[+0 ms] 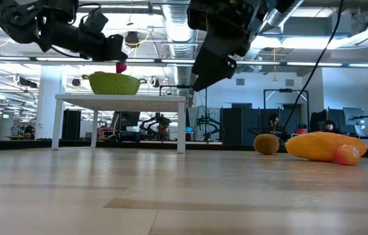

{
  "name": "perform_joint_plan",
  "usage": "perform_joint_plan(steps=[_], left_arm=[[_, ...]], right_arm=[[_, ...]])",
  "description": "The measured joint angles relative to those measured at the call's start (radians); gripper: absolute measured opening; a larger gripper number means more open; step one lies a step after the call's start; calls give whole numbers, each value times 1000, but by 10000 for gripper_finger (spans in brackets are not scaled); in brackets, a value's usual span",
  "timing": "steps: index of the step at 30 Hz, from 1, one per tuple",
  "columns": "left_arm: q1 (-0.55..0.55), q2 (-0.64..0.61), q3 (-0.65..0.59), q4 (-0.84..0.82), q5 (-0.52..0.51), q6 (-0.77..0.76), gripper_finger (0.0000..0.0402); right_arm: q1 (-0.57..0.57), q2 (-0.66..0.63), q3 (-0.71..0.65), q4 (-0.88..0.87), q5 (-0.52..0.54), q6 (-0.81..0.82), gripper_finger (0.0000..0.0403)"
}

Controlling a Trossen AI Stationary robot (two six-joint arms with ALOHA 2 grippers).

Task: Pick & Place Fruit
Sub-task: Put the strawberry into the green strainer bowl on the shelf, then put the peach into the green strainer bowl on the shelf

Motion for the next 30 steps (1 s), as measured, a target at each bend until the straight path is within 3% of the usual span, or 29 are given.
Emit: perform_joint_plan(steps=[7, 18, 24, 30], left_arm=[[2, 0, -8, 1, 3, 0, 20], [-17, -2, -8, 2, 22, -7, 146], [-160, -9, -8, 4, 59, -7, 171], [-382, -2, -8, 4, 185, -53, 171]], right_arm=[[0, 0, 0, 9, 0, -10, 270], [0, 0, 0, -38, 0, -16, 270], [19, 0, 0, -259, 4, 104, 270], [104, 0, 0, -428, 121, 268, 270]])
